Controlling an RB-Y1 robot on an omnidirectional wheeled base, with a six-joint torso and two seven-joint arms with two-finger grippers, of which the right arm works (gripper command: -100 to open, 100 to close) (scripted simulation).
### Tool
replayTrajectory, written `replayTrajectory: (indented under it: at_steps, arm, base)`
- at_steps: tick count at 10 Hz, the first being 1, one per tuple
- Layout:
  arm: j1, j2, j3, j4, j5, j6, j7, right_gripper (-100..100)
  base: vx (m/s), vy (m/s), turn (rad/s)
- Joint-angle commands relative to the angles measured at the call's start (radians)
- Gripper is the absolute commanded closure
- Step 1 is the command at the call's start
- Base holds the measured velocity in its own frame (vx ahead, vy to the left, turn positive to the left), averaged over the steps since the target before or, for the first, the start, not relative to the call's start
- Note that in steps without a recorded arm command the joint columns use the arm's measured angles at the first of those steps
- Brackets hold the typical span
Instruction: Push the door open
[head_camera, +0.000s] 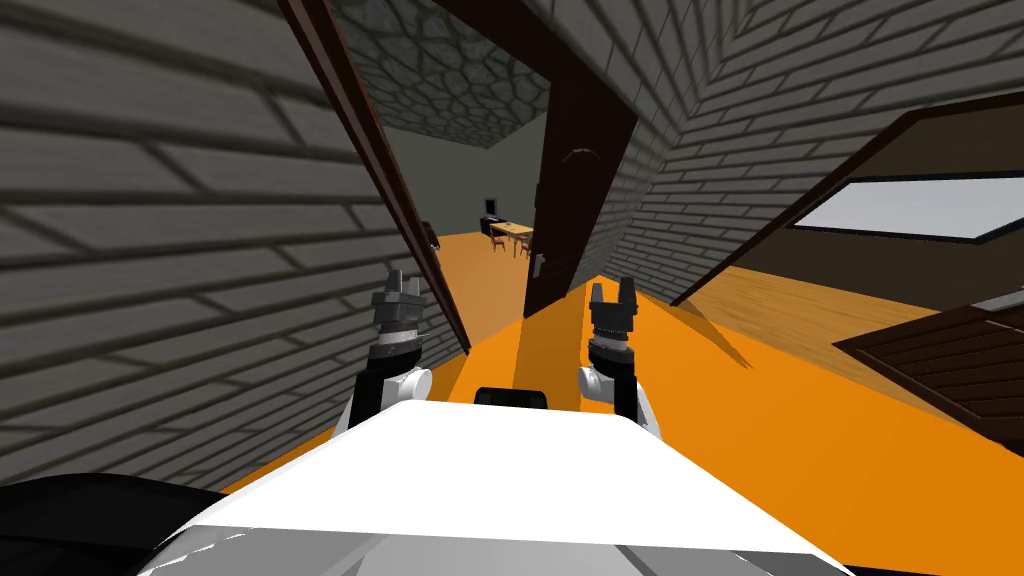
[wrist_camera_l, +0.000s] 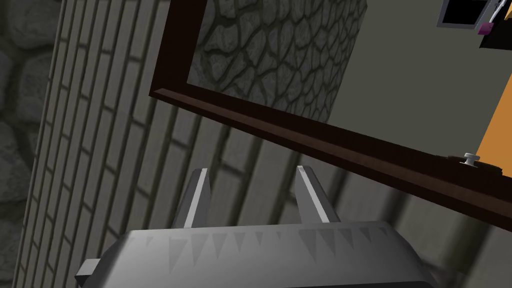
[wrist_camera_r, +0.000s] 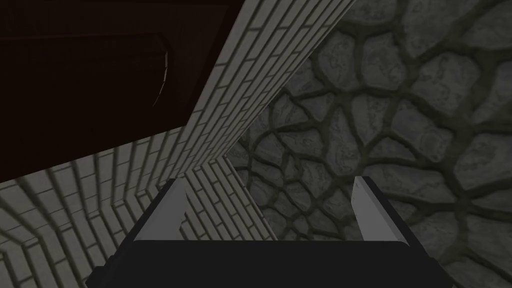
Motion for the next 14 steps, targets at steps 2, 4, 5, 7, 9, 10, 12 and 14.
replayTrajectory:
  at_steps: [2,4,5,7,9,10,12,14]
  arm:
    - [-0.028,-0.014,0.002,0.051,0.009,0.001,-0.016,-100]
    - [-0.055,-0.023,0.005,0.097,0.017,0.002,-0.029,-100]
    - [-0.07,-0.028,0.006,0.122,0.022,0.003,-0.036,-100]
    - [-0.085,-0.033,0.008,0.147,0.026,0.004,-0.043,-100]
    - [-0.116,-0.043,0.011,0.201,0.036,0.005,-0.059,-100]
    - [-0.133,-0.047,0.013,0.228,0.042,0.006,-0.067,-100]
    - [-0.168,-0.056,0.016,0.288,0.052,0.008,-0.083,-100]
    - [-0.205,-0.065,0.02,0.346,0.064,0.009,-0.101,-100]
  base:
    - [0.071,-0.044,0.031]
    - [0.084,-0.056,0.033]
    - [0.082,-0.076,0.036]
    - [0.073,-0.064,0.025]
    - [0.056,-0.035,0.029]
    - [0.076,-0.068,0.046]
    - [0.103,-0.076,0.04]
    - [0.095,-0.092,0.052]
